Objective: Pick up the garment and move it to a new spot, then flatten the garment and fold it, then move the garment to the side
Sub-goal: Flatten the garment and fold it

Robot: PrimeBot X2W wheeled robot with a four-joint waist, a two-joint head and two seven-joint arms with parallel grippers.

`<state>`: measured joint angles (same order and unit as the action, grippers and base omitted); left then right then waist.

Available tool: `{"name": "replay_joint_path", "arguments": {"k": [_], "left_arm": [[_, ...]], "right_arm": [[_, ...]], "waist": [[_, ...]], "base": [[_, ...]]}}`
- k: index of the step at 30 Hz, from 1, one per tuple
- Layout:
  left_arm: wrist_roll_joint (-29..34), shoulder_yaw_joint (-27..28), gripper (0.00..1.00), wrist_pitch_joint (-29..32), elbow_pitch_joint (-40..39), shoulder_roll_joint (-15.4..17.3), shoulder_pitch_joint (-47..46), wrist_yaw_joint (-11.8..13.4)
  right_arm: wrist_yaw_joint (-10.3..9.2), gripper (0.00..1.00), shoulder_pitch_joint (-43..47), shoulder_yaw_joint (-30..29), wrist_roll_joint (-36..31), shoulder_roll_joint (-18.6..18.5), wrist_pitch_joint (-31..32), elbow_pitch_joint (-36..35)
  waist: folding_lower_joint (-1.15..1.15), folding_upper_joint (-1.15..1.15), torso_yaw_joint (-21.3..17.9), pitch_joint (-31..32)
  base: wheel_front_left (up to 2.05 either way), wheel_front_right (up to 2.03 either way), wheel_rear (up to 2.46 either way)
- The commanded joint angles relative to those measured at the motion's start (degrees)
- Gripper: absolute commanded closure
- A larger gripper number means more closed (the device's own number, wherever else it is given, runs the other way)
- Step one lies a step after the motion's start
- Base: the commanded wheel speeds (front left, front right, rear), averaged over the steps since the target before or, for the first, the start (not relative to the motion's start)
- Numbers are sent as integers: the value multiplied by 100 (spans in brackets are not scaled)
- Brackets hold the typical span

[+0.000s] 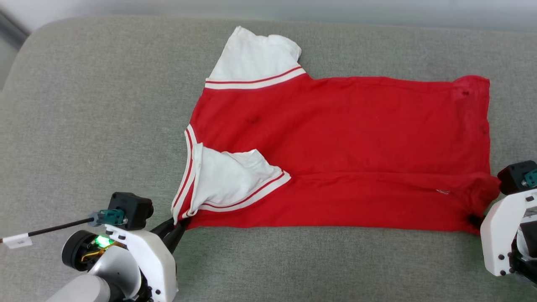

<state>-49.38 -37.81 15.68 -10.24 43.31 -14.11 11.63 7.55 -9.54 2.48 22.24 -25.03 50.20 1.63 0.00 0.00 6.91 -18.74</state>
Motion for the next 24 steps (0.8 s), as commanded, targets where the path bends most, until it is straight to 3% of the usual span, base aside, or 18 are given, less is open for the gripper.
{"name": "replay_joint_path", "arguments": {"k": [1,6,12,17,24], "left_arm": [[-8,16,100,-42,40,12,49,-3],[-90,-12,100,-10,173,50,182,-22],[-276,-181,100,106,129,112,632,-1],[-431,-374,100,129,51,99,1120,17],[-461,-637,100,127,253,9,1398,-99]], "right_arm": [[-12,100,201,64,-22,-64,86,254],[-11,100,185,-58,18,-388,47,-44],[-11,100,623,-261,219,-566,466,-471],[-11,100,1227,-597,254,-472,795,-780],[-10,100,1972,-870,177,13,946,-1047]], "waist": [[0,0,-30,95],[0,0,-103,386],[0,0,-208,783],[0,0,-260,960],[0,0,-242,1051]], "base": [[0,0,0],[0,0,0],[0,0,0],[0,0,0],[0,0,0]]}}
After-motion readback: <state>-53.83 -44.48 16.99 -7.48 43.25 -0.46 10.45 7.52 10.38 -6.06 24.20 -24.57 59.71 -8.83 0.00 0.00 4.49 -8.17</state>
